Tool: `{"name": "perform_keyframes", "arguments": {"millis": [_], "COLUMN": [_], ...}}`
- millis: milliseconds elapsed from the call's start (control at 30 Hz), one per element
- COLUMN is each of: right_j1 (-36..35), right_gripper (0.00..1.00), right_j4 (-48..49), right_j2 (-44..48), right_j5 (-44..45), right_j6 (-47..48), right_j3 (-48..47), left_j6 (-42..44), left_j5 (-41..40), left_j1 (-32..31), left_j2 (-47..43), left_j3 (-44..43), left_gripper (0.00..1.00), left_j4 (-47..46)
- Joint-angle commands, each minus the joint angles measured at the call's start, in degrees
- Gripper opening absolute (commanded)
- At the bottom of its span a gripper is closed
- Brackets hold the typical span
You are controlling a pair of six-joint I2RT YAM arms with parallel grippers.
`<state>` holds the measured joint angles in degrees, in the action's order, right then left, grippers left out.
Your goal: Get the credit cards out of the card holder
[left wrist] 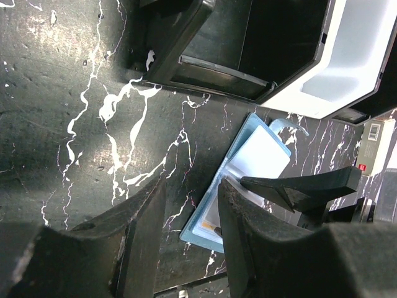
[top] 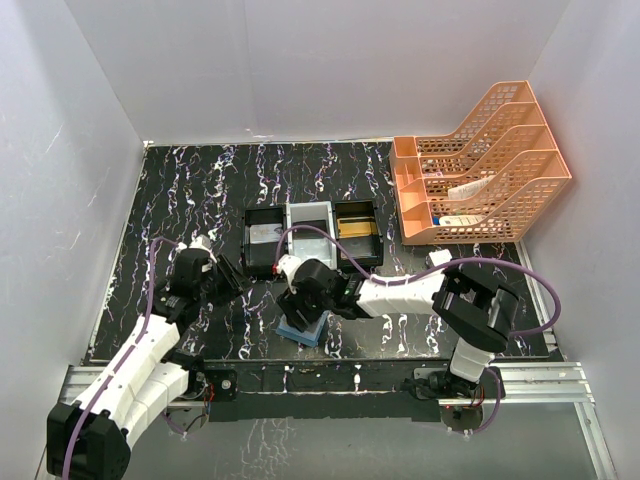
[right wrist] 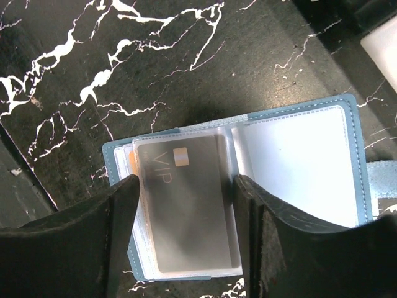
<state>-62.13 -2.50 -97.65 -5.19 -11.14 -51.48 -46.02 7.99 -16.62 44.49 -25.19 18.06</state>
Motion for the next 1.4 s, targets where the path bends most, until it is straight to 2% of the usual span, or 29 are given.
{"name": "perform_keyframes", "arguments": {"millis": [0,267,433,667,933,1200,1367], "right_j1": [-0.4,-0.4,-0.4,-2.6,-5.2,-5.1,-3.8], "right_gripper": [0.56,0.54,0.73,0.75,0.7,0.56,0.54], "right_j4": [2.0,0.9,0.9,-5.3,-6.5,-1.6,0.9], "right_j2": [-0.1,-1.0,-1.5,-4.4,-7.3,-4.2,-3.2], "right_j5": [0.0,1.1,-1.4,6.1,11.5,9.6,5.1], "right_j6": [-5.2,-7.0,-5.4,-1.7,-0.8,-2.9,-5.2], "right_j3": [2.1,2.0,1.5,-2.2,-3.6,-0.3,0.6], "left_j6": [1.3,1.6,1.6,1.2,1.2,1.5,2.2], "left_j5": [1.9,3.2,3.5,3.0,2.0,2.6,6.2], "left_j1": [-0.1,-0.1,-0.1,-0.1,-0.1,-0.1,-0.1], "left_j2": [0.3,0.9,1.0,-0.2,-0.3,-1.0,-1.6], "left_j3": [-2.3,-2.5,-2.2,-1.4,-1.9,-1.9,-1.0], "left_gripper": [0.38,0.37,0.37,0.37,0.37,0.37,0.37], "left_j4": [0.1,-0.5,-0.5,-0.5,-0.1,0.4,-1.4]}}
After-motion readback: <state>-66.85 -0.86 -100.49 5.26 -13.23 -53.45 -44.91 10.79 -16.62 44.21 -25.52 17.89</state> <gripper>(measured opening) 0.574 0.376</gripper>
